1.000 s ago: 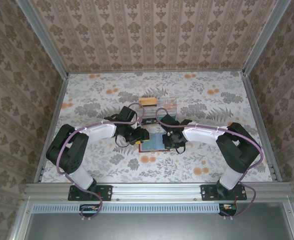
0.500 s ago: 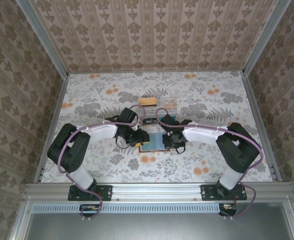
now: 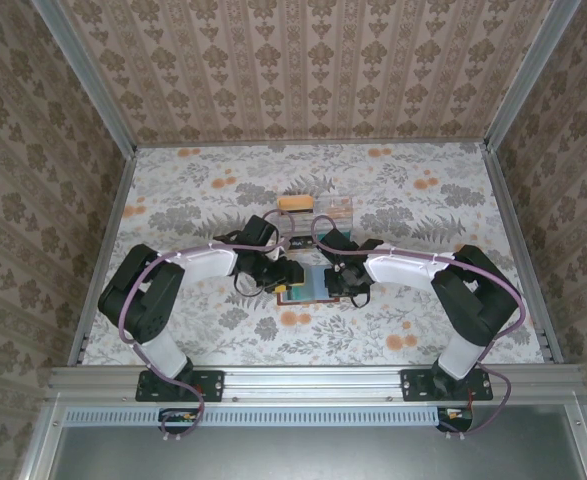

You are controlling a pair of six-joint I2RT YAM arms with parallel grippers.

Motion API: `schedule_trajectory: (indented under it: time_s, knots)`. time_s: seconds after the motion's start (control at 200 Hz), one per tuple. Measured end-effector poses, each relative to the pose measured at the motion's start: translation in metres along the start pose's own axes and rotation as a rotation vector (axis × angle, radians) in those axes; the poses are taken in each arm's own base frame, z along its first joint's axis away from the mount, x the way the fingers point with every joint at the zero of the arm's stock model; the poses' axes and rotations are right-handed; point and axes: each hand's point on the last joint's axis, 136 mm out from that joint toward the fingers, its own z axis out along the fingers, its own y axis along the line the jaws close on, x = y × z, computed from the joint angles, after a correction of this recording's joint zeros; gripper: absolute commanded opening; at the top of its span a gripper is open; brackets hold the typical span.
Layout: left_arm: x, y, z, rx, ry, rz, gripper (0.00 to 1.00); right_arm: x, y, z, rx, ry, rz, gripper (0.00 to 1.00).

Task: Take the credit cards out of the card holder

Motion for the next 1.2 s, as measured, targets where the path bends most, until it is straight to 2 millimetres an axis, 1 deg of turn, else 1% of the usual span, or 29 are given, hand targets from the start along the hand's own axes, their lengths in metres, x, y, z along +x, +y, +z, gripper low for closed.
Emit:
schedule_trajectory:
  time_s: [0.245, 0.43, 0.525, 0.68, 0.76, 0.855, 0.945, 1.085, 1.2]
  knots:
    - [-0.001, -0.011, 0.0, 0.014, -0.001, 0.028, 0.6, 0.0, 0.0, 0.0, 0.0, -0.001, -0.001, 0.2]
    - [-0.004, -0.022, -0.001, 0.032, -0.005, 0.051, 0.58, 0.0, 0.0, 0.0, 0.0, -0.001, 0.002, 0.2]
    - [-0.007, -0.031, -0.002, 0.045, -0.01, 0.069, 0.61, 0.0, 0.0, 0.0, -0.001, -0.003, 0.007, 0.2]
    - [-0.01, -0.048, -0.003, 0.079, -0.008, 0.101, 0.59, 0.001, -0.001, -0.001, -0.014, -0.025, 0.021, 0.21]
    - [-0.009, -0.052, -0.002, 0.09, -0.002, 0.109, 0.59, 0.004, -0.003, -0.003, -0.017, -0.035, 0.027, 0.21]
    - [-0.009, -0.055, 0.003, 0.096, 0.012, 0.113, 0.58, 0.008, -0.009, -0.009, -0.013, -0.061, 0.043, 0.21]
    - [-0.012, -0.059, 0.009, 0.098, 0.024, 0.118, 0.58, 0.008, -0.015, -0.02, -0.014, -0.102, 0.061, 0.21]
    - [-0.012, -0.066, 0.018, 0.106, 0.047, 0.129, 0.58, 0.0, -0.018, -0.042, -0.038, -0.192, 0.085, 0.22]
    - [-0.011, -0.069, 0.025, 0.11, 0.065, 0.134, 0.59, -0.002, -0.021, -0.055, -0.056, -0.245, 0.104, 0.23]
